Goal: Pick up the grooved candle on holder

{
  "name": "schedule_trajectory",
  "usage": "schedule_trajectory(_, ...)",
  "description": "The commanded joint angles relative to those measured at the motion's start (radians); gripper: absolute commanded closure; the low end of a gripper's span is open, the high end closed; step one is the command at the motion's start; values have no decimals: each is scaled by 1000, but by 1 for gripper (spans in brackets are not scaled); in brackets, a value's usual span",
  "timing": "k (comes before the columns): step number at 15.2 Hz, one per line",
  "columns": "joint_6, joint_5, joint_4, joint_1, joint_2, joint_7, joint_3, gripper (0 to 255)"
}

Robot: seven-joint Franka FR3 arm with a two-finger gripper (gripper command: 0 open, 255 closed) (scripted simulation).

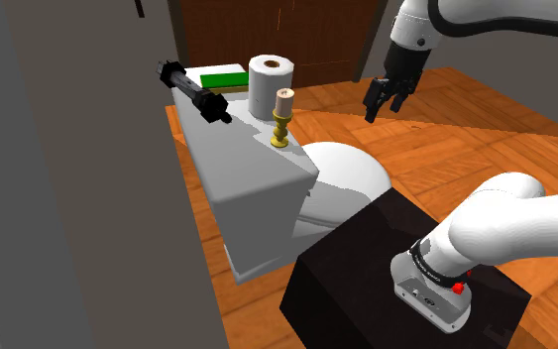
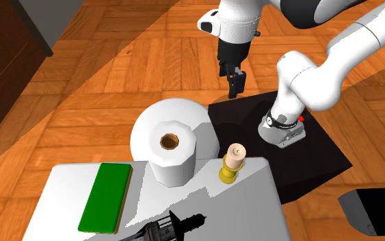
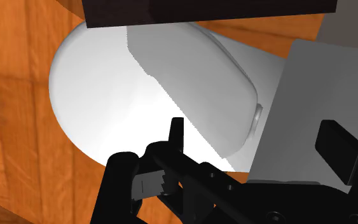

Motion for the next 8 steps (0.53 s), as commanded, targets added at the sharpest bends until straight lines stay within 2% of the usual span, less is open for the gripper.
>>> schedule_trajectory(1,0,0,0,0,0,0,0,0)
schedule_trajectory(8,-15,75,157,59,124,114,127,0)
